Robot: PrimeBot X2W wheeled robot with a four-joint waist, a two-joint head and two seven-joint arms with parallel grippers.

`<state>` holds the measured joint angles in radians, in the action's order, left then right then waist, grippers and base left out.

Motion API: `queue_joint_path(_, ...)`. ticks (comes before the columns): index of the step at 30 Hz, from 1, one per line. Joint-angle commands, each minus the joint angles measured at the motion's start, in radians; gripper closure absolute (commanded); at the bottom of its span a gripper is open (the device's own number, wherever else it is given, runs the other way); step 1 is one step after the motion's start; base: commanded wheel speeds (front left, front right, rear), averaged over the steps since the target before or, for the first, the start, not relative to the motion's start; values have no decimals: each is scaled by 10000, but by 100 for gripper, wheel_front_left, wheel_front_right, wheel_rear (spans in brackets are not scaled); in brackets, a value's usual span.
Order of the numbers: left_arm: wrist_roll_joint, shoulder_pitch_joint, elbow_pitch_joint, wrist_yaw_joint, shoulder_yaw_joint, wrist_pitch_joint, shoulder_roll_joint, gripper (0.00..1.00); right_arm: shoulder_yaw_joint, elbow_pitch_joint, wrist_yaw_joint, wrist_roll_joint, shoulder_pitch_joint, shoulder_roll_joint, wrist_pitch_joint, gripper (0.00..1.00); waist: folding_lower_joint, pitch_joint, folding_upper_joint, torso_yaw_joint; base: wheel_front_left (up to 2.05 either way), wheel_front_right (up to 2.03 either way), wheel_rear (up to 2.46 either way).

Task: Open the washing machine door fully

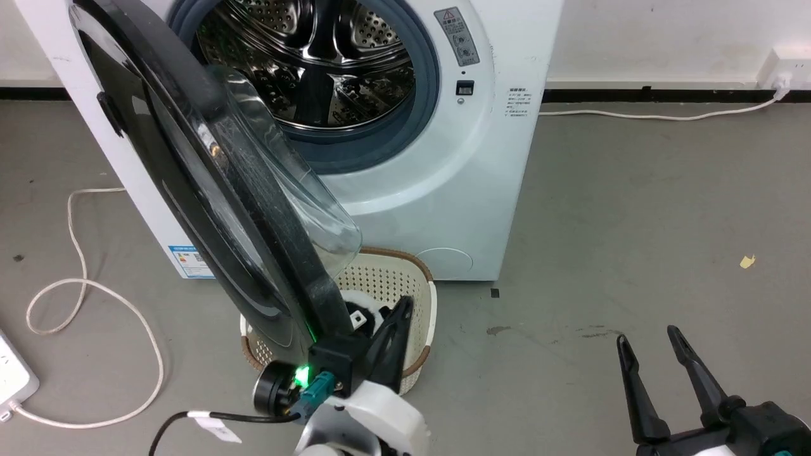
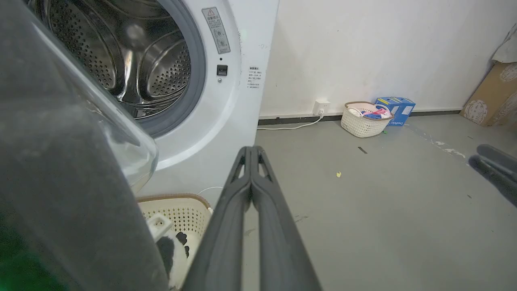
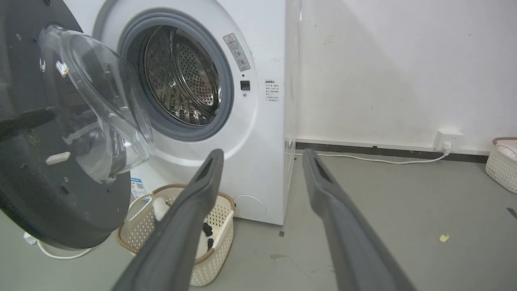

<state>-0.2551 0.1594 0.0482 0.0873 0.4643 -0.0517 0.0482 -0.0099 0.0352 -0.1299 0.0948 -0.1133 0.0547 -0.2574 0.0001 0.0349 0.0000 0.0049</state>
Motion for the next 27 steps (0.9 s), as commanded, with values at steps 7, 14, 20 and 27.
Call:
queue_joint_path(7, -280, 161, 1343, 297, -533, -635, 70, 100, 31, -84, -8, 77, 103, -45, -43, 0, -1, -41, 0, 250, 0, 0, 0)
queue_joint_path(14, -504, -224, 1626, 295, -686, -920, 288, 100, 99, -188, -8, 88, -95, -45, -43, 0, -1, -470, 0, 1114, 0, 0, 0)
queue_joint_path(20, -566, -676, 1278, 383, -684, -850, 477, 100, 134, -235, -8, 143, -255, -45, -43, 0, -1, -701, 0, 2053, 0, 0, 0)
queue_joint_path(27, -706, -1064, 814, 597, -976, -693, 839, 100, 246, -256, -8, 208, -287, -45, -43, 0, -1, -776, 0, 3177, 0, 0, 0)
